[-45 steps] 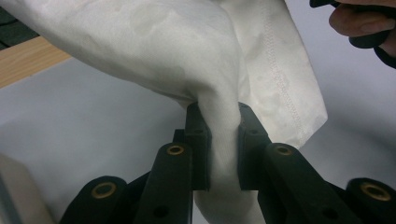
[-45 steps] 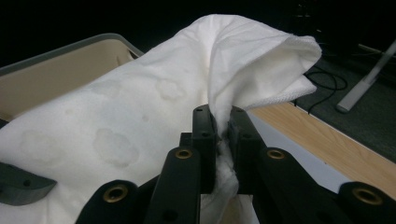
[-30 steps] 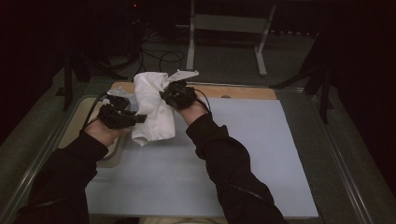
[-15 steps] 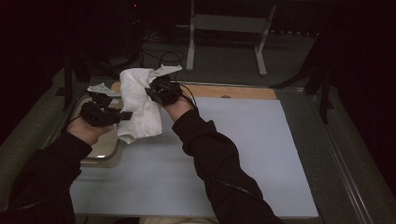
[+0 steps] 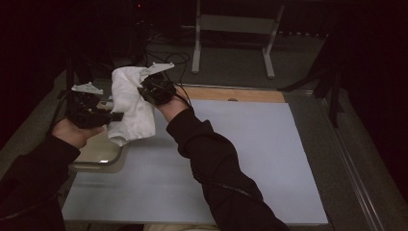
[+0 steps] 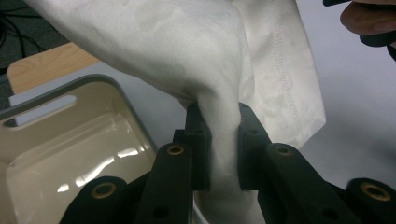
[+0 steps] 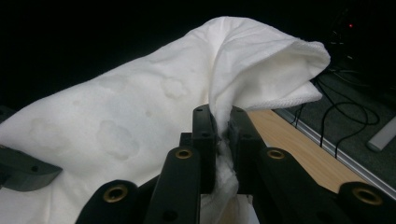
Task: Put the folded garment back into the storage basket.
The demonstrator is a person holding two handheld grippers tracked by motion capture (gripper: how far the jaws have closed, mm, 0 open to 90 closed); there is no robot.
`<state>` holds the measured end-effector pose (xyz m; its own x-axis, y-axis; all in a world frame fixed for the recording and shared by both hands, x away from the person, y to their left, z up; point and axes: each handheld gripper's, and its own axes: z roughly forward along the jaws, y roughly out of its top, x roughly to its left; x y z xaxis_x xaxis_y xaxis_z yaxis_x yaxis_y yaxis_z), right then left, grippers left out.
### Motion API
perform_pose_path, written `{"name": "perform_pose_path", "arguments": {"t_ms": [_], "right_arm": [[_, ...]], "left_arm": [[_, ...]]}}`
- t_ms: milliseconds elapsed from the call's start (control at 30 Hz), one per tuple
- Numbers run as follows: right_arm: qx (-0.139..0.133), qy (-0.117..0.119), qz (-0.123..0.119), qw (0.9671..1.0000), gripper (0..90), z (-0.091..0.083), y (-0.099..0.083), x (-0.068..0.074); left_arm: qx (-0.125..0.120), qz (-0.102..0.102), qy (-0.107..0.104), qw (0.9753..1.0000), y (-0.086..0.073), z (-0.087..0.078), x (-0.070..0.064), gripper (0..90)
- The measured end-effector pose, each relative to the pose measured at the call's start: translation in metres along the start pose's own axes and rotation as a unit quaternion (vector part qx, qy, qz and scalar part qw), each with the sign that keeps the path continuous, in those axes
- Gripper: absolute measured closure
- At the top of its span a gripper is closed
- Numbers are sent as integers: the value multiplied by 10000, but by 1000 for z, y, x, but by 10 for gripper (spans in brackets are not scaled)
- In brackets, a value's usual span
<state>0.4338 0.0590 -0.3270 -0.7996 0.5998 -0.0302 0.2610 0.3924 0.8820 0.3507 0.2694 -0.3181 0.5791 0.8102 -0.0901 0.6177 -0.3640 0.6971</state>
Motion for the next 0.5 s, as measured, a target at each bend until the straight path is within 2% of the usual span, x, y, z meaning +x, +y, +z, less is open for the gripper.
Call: {"name": "perform_pose_path", "arguments": {"t_ms": [500], "right_arm": [[-2,215,-151,9997,837,31,23,31]], "left_arm": [[-20,-200,185,9996,-20,-28,29,801]]}}
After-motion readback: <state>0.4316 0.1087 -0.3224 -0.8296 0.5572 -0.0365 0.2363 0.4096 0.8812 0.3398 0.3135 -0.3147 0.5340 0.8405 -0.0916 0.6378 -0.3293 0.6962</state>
